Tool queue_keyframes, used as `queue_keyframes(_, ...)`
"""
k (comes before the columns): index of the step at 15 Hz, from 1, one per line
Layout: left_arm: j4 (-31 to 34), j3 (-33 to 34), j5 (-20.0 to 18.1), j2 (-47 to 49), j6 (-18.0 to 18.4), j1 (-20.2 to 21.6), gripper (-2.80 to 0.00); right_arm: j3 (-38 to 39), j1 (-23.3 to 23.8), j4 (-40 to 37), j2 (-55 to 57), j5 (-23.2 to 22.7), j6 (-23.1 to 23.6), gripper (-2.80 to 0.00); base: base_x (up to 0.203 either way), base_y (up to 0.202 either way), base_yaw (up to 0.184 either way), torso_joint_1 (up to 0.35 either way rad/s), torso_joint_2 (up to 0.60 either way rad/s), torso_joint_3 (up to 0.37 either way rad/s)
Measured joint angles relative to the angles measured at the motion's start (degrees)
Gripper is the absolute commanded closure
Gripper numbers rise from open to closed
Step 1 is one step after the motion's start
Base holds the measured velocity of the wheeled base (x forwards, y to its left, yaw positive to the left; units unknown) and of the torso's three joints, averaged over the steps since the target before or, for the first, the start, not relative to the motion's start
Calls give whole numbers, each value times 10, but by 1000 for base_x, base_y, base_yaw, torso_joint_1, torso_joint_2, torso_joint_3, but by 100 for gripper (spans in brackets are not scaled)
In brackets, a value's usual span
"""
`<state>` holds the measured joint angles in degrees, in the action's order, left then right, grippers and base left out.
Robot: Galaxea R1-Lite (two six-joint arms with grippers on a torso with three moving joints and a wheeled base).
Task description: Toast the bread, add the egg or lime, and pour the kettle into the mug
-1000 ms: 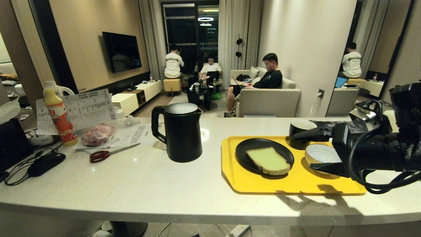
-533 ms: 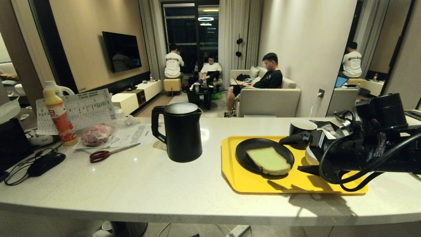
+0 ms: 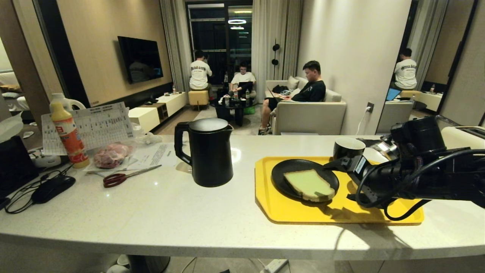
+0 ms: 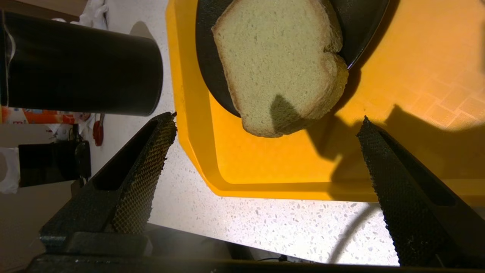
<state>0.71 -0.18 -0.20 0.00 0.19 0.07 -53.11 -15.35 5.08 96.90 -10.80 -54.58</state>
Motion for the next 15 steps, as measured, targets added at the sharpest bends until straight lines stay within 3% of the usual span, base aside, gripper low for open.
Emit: queue_keyframes(15, 0, 0, 0, 0, 0, 0, 0, -4, -20, 26, 71, -23, -17, -280, 0, 0, 0, 0, 0, 0)
